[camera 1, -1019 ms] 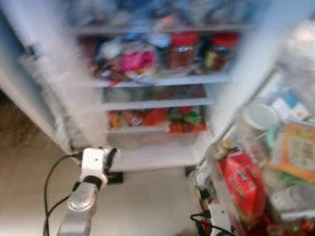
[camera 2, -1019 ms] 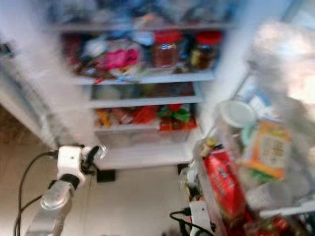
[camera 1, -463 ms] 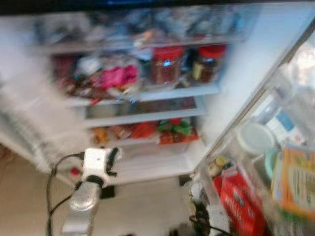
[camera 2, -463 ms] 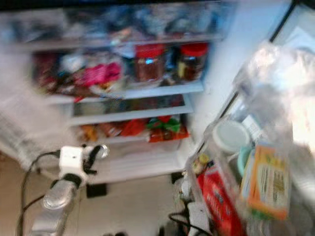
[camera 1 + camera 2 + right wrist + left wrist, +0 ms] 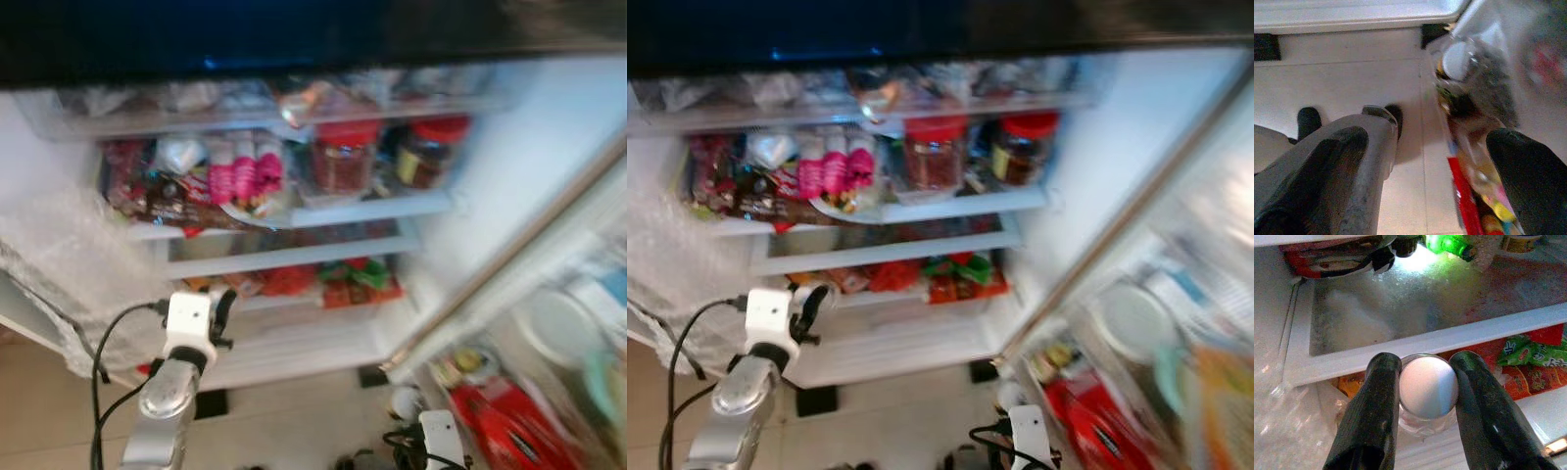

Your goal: Restocking fridge

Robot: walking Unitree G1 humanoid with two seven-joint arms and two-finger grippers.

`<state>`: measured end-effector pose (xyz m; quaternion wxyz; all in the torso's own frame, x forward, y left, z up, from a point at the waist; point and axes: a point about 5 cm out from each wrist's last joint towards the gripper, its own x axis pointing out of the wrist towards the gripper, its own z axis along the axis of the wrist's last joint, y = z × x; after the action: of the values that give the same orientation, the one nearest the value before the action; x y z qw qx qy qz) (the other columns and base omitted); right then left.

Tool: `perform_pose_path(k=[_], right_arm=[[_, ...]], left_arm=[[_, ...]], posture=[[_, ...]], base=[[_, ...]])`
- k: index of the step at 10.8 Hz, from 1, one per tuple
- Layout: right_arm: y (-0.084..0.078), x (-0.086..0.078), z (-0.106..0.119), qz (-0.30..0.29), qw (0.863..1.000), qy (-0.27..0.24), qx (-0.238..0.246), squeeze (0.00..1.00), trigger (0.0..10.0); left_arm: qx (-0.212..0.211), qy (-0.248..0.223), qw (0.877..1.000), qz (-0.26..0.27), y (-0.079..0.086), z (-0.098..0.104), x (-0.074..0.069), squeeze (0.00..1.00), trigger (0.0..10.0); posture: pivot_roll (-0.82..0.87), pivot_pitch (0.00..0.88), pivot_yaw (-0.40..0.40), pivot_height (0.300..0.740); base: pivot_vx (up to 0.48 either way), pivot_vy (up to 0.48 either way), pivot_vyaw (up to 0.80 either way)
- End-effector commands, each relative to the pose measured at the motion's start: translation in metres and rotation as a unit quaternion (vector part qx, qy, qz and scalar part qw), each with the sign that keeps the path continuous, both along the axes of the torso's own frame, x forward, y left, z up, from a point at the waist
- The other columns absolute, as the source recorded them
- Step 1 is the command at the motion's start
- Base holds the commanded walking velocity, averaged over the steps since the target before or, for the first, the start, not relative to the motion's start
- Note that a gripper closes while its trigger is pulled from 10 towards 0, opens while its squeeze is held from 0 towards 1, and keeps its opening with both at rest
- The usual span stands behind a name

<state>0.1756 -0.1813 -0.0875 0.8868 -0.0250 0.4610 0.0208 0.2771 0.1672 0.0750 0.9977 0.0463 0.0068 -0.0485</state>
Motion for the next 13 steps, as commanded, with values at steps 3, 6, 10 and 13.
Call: perform_pose_path(k=[3,6,10,13], right_arm=[[-0.004,-0.012,-0.005,-0.007,1.000,0.019,-0.001,0.00,10.0],[-0.004,-0.012,-0.005,-0.006,1.000,0.017,0.000,0.00,10.0],[-0.004,-0.012,-0.005,-0.001,1.000,0.017,-0.001,0.00,10.0],[-0.003,-0.013,-0.006,0.001,1.000,0.020,-0.002,0.00,10.0]], left_arm=[[0.011,-0.020,1.000,-0.006,-0.006,0.005,-0.003,0.00,10.0],[0.036,-0.036,0.998,-0.037,-0.014,0.009,-0.001,0.00,10.0],[0.038,-0.040,0.998,-0.041,-0.016,0.009,-0.003,0.00,10.0],[0.039,-0.041,0.997,-0.048,-0.018,0.010,-0.002,0.00,10.0]], posture=[[-0.14,0.202,-0.053,0.740],[-0.14,0.197,-0.053,0.740],[-0.14,0.185,-0.050,0.740],[-0.14,0.178,-0.048,0.740]], base=[[0.000,0.000,0.00],[0.000,0.000,0.00],[0.000,0.000,0.00],[0.000,0.000,0.00]])
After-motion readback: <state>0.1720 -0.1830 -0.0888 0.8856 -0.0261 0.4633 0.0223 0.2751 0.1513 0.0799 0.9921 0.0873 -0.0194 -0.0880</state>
